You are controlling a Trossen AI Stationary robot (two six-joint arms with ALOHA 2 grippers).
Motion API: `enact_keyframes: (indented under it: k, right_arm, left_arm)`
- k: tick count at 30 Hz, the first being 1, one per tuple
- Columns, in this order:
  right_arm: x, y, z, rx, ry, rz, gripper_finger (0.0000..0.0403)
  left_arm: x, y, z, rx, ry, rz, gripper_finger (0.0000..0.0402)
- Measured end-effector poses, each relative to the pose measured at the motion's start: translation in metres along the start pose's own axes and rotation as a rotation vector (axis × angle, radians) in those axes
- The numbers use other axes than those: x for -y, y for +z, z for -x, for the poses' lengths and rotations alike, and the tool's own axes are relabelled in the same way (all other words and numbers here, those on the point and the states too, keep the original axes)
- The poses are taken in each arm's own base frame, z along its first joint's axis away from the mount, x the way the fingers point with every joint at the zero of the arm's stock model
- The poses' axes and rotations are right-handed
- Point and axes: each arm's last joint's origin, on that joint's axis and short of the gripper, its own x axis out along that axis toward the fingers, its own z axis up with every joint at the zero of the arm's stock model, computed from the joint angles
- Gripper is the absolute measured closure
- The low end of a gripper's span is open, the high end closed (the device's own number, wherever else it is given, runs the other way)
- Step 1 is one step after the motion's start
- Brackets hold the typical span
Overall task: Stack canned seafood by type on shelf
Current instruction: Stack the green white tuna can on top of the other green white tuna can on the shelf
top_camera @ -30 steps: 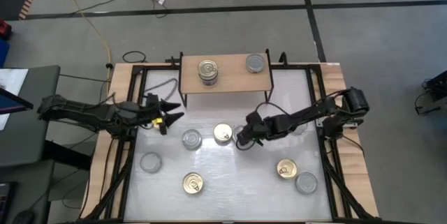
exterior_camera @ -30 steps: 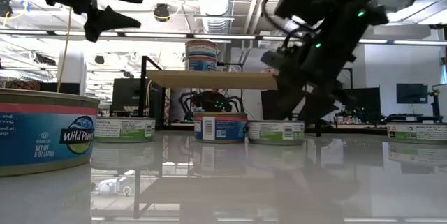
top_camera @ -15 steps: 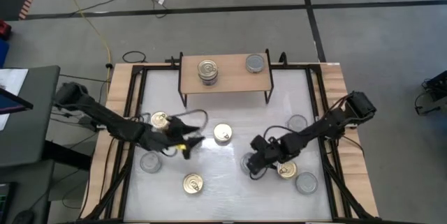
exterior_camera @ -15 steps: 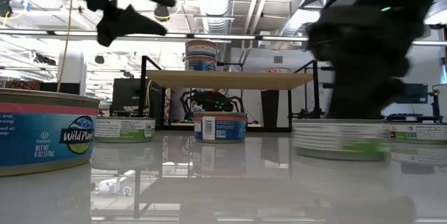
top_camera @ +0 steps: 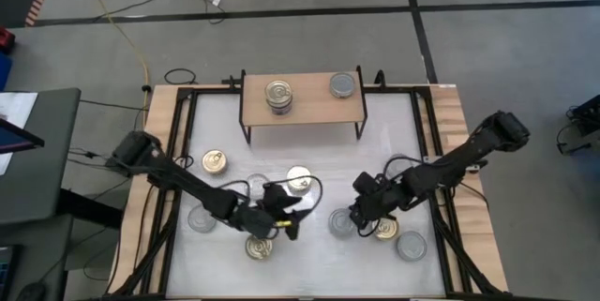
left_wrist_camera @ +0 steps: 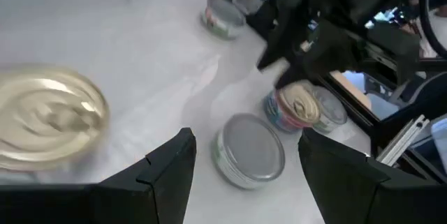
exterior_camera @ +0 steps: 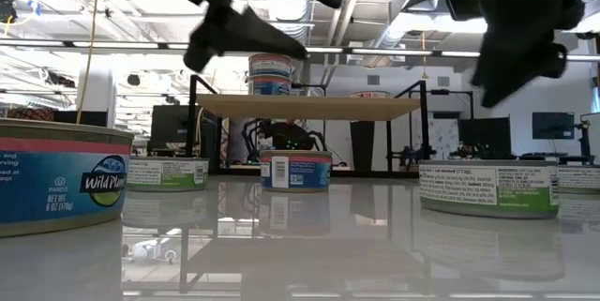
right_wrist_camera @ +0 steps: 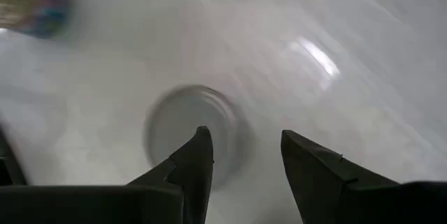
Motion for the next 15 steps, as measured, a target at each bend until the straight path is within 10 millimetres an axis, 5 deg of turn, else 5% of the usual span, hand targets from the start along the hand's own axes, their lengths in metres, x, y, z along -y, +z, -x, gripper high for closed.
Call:
enact_keyframes:
  k: [6,15]
  right_arm:
    - [-0.006,-0.022,-0.004,-0.061,-0.029,0.012,0.021]
    - [-0.02,-0.047,-0.042,-0.13,-0.04,0.045,0.021]
  left_arm:
    - [0.005,-0.017,-0.019,-0.041,0.011,0.043,0.0161]
    - [0.004,-0.02,-0.021,-0.048,0.011,0.085,0.0161]
